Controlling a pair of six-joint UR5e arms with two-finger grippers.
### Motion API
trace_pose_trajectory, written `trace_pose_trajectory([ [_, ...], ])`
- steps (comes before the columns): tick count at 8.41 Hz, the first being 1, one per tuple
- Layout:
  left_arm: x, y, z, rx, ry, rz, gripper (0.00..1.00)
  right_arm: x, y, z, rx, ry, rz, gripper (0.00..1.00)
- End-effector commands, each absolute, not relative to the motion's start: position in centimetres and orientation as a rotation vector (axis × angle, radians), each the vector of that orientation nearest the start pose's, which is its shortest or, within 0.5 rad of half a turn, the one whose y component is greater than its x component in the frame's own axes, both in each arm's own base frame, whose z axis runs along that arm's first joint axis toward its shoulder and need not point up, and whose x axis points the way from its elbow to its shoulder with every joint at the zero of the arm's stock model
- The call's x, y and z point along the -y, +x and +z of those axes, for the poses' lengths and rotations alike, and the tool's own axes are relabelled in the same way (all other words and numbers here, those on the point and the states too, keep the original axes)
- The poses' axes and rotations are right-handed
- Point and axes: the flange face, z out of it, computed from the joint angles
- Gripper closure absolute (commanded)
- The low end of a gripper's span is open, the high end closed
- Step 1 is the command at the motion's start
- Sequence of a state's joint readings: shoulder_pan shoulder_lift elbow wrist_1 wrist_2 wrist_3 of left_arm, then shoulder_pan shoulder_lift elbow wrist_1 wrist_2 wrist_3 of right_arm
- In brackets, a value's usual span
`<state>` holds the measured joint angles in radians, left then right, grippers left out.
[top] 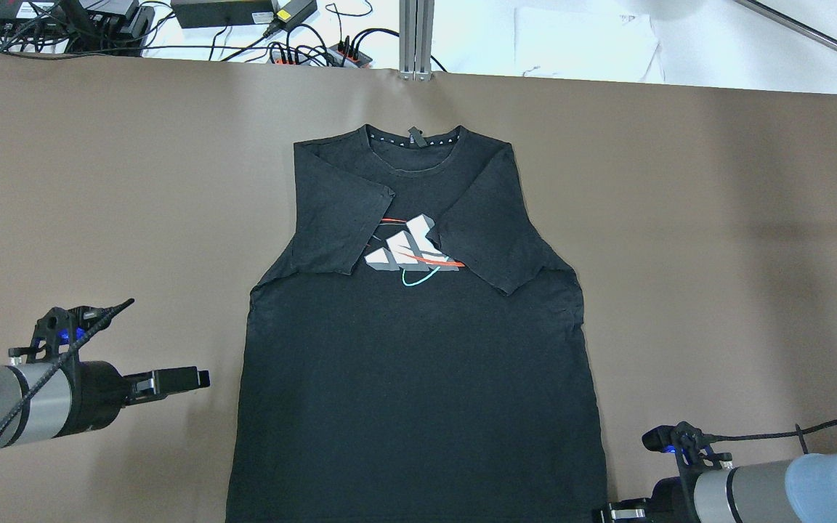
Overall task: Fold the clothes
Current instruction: 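Lower both grippers to the hem corners nearest the robot and grasp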
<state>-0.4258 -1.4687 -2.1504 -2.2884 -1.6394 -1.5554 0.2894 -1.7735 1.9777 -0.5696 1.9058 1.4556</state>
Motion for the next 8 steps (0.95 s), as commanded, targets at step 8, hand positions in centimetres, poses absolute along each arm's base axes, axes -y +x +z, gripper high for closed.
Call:
trace_pose_trajectory([
  [8,14.1,43.9,35.3,-1.271,0.177,-0.269,0.01,21.7,-36.4,43.1,1.305,-0.023,-0.062,1.0],
])
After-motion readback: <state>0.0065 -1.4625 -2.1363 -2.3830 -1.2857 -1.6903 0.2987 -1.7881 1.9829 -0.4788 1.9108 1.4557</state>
